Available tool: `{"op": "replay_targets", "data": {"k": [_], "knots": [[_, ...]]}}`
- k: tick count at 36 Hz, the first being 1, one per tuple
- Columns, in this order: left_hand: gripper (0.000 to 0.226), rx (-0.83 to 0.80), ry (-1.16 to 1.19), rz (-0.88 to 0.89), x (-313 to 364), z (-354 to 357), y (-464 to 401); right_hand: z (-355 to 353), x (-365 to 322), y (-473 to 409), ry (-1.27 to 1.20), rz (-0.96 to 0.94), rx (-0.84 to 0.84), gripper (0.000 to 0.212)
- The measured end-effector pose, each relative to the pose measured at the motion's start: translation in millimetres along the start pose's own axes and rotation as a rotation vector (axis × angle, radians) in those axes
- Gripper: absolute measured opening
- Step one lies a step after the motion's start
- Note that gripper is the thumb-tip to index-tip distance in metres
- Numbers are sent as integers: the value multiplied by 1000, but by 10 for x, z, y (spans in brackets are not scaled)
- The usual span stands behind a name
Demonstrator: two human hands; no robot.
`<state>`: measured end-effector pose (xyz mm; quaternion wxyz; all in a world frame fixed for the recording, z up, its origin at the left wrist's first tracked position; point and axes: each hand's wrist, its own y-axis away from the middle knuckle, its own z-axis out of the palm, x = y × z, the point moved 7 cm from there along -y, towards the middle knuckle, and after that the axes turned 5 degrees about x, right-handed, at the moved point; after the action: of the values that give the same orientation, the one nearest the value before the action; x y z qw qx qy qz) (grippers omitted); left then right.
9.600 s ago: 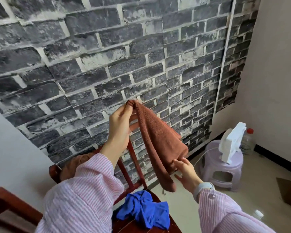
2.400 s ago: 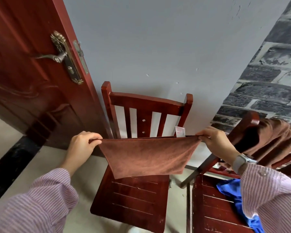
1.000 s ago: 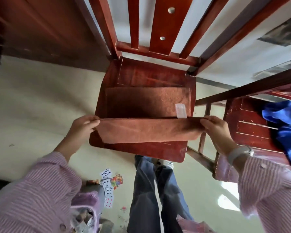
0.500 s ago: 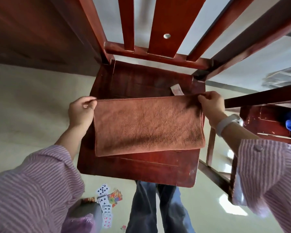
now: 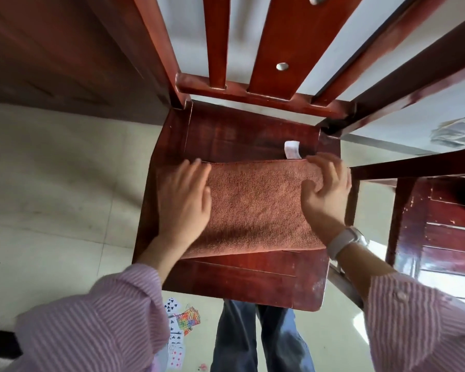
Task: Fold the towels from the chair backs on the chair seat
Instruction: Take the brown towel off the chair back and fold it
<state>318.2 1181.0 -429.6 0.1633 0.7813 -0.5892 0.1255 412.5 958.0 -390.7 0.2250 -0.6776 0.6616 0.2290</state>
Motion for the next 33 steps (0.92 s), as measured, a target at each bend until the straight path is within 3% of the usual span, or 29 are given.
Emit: {"op": "replay_targets", "data": {"k": [4, 8, 10, 19, 27, 33], "knots": [[48, -108, -106, 12, 37, 257, -118, 139, -92, -214, 44, -67, 4, 44], [55, -152, -148, 56, 100, 295, -204, 580, -327, 52, 361, -459, -367, 51], [57, -183, -153, 122, 171, 341, -196, 757, -247, 187, 491, -541, -509, 53], [47, -35, -168, 300, 230, 284, -122, 758, -15, 177, 553, -534, -576, 55], [58, -182, -276, 218, 345, 377, -45, 559, 310, 215, 566, -379, -513, 55], [62, -204, -308, 116, -48, 400, 254, 341, 701, 212, 653, -318, -493, 56]]}}
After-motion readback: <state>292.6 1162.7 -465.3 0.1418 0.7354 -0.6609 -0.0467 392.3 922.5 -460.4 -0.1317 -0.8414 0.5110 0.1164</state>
